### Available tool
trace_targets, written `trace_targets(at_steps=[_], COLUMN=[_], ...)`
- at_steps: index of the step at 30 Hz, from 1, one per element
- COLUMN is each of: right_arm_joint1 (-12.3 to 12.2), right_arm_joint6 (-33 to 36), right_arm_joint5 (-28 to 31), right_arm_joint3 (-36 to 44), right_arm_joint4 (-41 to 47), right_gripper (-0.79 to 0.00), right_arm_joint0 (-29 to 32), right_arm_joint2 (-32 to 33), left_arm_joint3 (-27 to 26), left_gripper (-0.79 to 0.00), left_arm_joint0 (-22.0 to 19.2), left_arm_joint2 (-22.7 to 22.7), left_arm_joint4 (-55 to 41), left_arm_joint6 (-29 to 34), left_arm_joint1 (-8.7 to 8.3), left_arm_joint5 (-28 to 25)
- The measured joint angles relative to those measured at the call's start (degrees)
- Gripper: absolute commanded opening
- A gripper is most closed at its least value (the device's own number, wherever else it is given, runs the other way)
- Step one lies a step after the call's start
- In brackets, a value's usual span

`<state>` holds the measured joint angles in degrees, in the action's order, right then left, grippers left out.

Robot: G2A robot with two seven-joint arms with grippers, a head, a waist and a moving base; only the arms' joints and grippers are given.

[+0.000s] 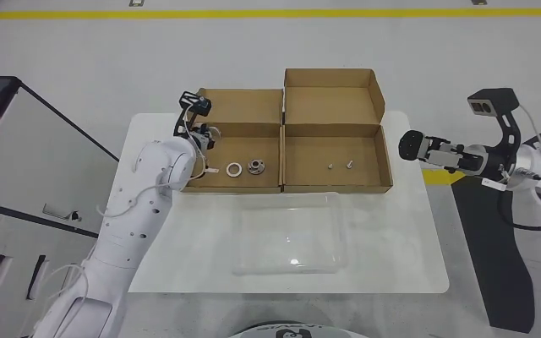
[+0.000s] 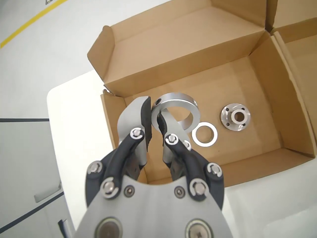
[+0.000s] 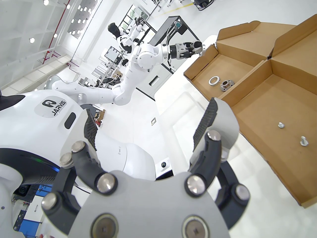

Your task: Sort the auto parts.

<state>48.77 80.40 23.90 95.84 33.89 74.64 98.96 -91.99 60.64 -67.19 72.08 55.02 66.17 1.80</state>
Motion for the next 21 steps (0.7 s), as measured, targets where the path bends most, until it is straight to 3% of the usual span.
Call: trace_targets(at_steps=[21], right_arm_joint1=[0.0], right_arm_joint6=[0.0], right_arm_joint5=[0.0], right_arm_joint3=[0.0], right_arm_joint4=[0.0], right_gripper=[0.0], right_arm_joint0=[0.0], right_arm_joint2=[0.0], left_arm_joint3=[6.8], left_gripper=[-0.785], left_arm_joint0=[0.1], left_arm_joint2=[1.9], left_arm_joint4=[3.0], left_arm_joint6=[1.9], left_arm_joint1=[0.76], left_arm_joint5=[-1.4])
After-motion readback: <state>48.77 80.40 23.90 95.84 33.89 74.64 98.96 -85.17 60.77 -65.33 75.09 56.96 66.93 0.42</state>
